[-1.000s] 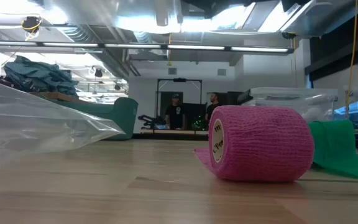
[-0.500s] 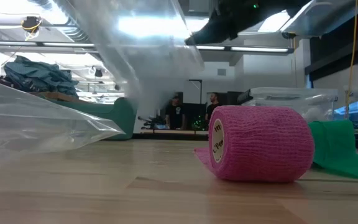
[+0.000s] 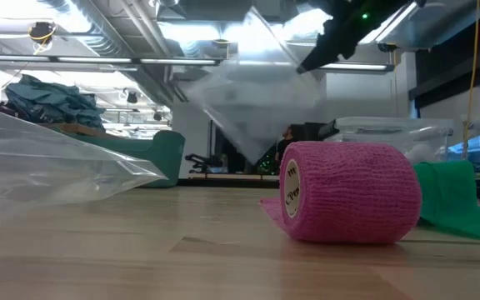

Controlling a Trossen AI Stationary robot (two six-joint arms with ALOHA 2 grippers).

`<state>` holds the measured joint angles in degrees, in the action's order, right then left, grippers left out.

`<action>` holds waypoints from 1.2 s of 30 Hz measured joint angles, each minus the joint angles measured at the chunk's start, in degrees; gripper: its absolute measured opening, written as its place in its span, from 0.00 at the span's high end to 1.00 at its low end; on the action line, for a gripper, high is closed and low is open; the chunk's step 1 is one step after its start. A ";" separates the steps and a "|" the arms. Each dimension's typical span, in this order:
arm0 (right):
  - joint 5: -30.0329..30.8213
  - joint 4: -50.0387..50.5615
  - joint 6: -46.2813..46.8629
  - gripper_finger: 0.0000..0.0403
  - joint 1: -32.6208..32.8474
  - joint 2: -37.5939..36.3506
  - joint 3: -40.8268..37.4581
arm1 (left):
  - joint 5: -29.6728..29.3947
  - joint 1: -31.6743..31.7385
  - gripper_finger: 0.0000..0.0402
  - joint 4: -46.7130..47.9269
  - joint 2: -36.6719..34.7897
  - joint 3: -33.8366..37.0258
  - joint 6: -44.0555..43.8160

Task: Roll bandage

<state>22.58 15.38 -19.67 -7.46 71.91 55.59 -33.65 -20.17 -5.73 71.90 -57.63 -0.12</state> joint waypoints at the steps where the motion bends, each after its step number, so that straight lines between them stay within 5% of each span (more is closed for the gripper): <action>1: 0.64 1.21 -0.17 1.00 -0.34 -0.89 0.00 | 0.01 0.63 0.77 0.03 1.39 0.00 -0.89; 13: 3.81 12.72 -0.25 1.00 -0.55 -7.07 0.00 | 0.48 7.87 0.61 -11.30 16.80 0.00 -2.30; 25: 3.81 15.26 -0.19 1.00 -0.54 -7.04 0.00 | 15.95 13.08 0.61 -17.85 30.39 -0.63 4.21; 36: 3.33 15.17 -0.12 1.00 -0.51 -7.04 0.00 | 25.05 16.10 0.62 -17.07 39.89 -10.71 12.52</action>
<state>25.91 30.54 -19.79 -7.97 64.86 55.59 -8.60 -4.07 -22.81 111.79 -68.34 12.40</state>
